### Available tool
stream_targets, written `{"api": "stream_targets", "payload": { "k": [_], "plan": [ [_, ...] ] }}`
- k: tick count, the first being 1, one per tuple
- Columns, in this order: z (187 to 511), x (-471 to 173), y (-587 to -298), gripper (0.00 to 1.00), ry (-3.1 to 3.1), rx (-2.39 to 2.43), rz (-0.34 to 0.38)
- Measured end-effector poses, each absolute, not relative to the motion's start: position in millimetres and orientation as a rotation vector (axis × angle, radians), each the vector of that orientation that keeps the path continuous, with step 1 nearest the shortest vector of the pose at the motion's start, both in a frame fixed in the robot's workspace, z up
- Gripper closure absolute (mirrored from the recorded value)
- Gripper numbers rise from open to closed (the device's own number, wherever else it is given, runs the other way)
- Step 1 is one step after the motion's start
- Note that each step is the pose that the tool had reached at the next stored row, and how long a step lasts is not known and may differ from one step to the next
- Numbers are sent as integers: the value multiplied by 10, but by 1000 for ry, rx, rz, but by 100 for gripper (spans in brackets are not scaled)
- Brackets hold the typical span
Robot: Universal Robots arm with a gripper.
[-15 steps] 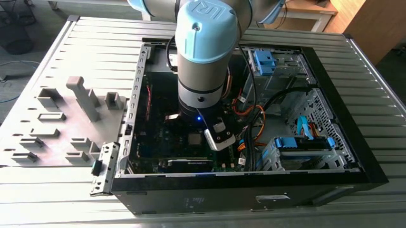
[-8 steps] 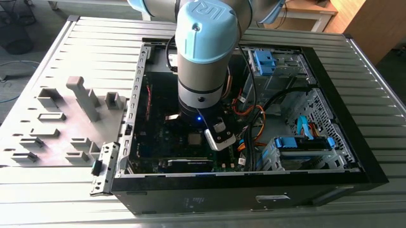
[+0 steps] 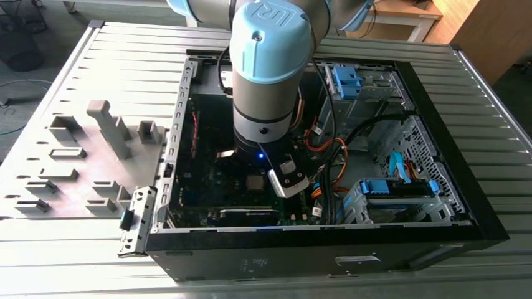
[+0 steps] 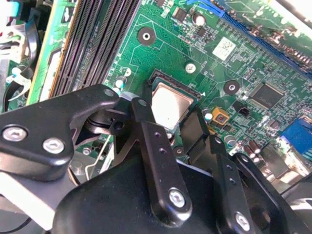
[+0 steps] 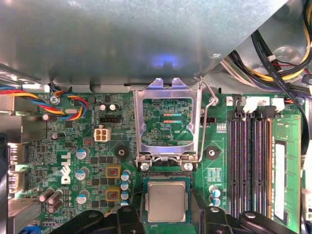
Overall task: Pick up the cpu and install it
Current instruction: 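Place the cpu into insertion slot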
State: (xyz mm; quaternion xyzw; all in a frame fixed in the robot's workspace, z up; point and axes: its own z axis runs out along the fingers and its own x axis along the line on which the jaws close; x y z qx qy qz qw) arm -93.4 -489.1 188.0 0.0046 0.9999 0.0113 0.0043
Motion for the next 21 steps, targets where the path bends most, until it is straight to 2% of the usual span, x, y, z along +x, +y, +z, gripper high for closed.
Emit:
{"api": "stream_targets", "payload": {
  "k": [21],
  "plan": [
    [1896, -916, -4891, 53, 3133, 15, 37]
  ]
}}
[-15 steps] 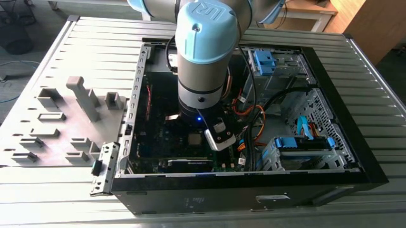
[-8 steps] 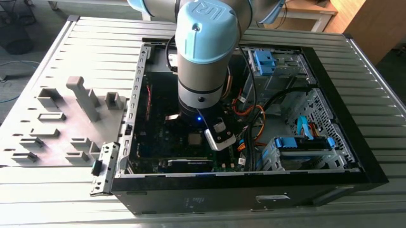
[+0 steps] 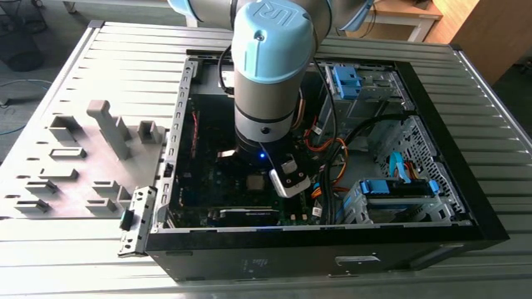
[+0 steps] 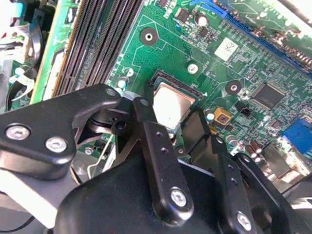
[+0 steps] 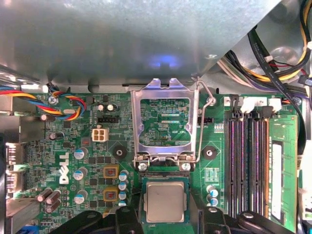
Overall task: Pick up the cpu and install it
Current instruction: 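Place the cpu into insertion slot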
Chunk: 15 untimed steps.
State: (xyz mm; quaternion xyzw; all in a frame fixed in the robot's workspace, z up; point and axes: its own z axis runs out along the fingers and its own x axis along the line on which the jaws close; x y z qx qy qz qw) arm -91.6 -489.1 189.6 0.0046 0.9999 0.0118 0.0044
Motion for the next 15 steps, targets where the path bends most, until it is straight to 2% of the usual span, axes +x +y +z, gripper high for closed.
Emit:
{"api": "stream_targets", "payload": {
  "k": [15],
  "plan": [
    [1883, -919, -4892, 53, 3133, 15, 37]
  ]
}}
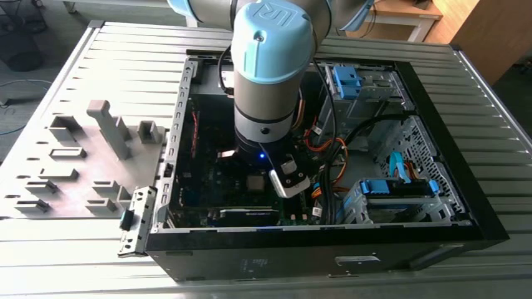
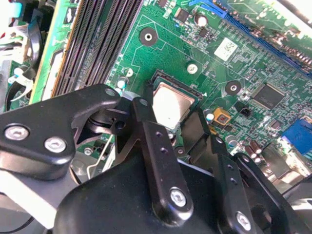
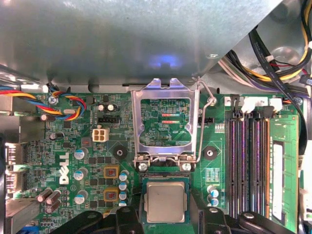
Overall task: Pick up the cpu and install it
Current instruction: 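Place the cpu into insertion slot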
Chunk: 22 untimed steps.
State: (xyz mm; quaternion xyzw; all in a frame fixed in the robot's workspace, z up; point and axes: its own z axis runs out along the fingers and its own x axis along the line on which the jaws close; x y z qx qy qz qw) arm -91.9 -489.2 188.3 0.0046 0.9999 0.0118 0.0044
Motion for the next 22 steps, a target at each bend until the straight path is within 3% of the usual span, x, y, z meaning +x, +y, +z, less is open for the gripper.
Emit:
{"api": "stream_targets", "payload": {
  "k": [22],
  "plan": [
    [1871, -918, -4892, 52, 3132, 14, 38]
  ]
}}
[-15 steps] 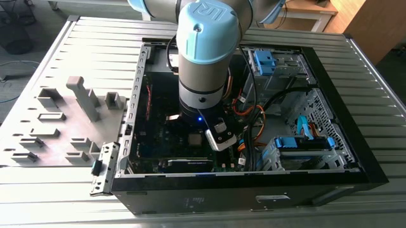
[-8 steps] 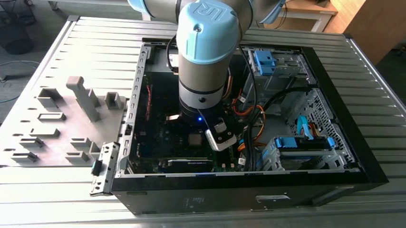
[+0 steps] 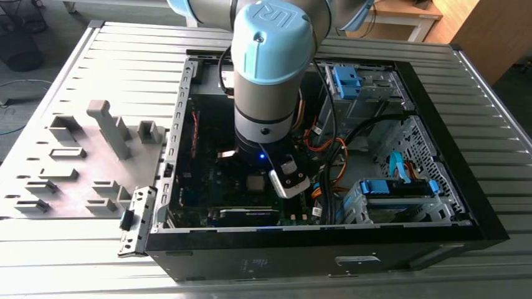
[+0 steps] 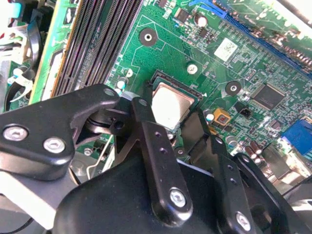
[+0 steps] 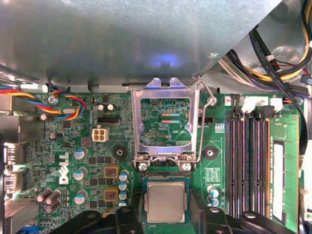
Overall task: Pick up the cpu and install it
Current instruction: 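Place the cpu into insertion slot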
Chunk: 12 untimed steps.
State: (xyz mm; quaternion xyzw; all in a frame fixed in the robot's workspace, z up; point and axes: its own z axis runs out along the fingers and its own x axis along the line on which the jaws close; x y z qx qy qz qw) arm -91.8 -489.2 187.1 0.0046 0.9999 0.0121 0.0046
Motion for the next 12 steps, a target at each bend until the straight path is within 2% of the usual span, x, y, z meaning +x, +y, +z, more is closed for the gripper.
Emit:
{"api": "stream_targets", "payload": {
  "k": [1, 2, 3, 12],
  "plan": [
    [1870, -916, -4892, 47, 3131, 14, 38],
    [1868, -917, -4891, 47, 3132, 14, 39],
    [1868, -918, -4891, 40, 3132, 14, 39],
    [1917, -919, -4893, 40, 3133, 15, 37]
  ]
}}
